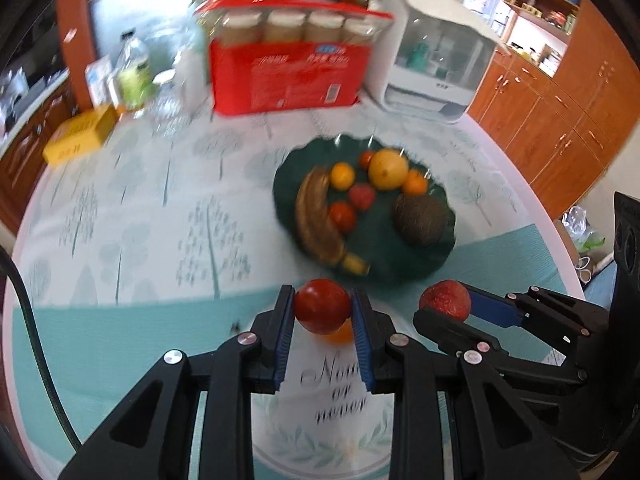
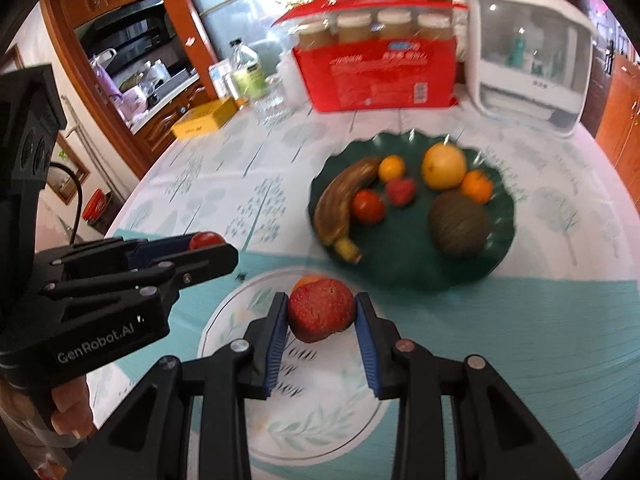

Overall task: Organize fruits
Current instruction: 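Grasp the red lychee with the right tool while the left tool lifts the tomato, then lower the tomato and lychee onto the green plate and open both tools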

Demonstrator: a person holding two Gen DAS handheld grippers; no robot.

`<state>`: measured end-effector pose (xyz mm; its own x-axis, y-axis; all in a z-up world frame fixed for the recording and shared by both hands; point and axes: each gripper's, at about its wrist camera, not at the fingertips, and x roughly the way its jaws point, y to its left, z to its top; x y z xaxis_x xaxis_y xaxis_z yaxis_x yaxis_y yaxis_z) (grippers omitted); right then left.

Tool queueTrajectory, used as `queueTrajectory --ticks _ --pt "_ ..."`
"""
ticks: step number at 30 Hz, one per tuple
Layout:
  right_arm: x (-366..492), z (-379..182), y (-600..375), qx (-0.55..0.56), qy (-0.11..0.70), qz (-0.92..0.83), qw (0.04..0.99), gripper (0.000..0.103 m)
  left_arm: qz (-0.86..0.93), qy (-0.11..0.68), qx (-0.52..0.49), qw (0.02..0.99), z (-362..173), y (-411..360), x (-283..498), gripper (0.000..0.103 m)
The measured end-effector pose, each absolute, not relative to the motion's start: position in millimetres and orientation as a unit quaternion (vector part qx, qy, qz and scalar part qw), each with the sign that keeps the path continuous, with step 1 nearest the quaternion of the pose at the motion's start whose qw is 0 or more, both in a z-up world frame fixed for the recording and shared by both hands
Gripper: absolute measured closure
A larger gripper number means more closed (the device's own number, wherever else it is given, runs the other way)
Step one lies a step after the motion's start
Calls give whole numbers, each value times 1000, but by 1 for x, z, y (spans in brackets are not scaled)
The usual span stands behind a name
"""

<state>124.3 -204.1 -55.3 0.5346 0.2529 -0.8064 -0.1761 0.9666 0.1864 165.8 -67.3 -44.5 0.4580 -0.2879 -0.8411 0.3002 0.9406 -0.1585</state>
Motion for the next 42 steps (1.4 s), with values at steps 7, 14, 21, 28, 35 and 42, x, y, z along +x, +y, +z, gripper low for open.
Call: queueTrajectory --ticks 7,14,21,28,35,42 --pt "158 -33 -225 34 440 97 892 70 -183 470 31 863 -18 -91 223 77" --pt "202 -37 -242 48 442 79 892 70 -190 479 51 856 -22 -114 280 77" --pt "225 -70 -241 36 465 72 882 69 -193 527 50 826 -67 -130 315 77" --pt "234 -102 -234 12 489 69 870 69 -195 557 60 805 -104 -136 323 77" --pt "238 -111 -229 6 501 76 862 67 -200 565 68 798 -114 -137 327 58" --pt "235 -107 -230 14 495 79 865 58 -187 553 58 810 -104 -124 325 40"
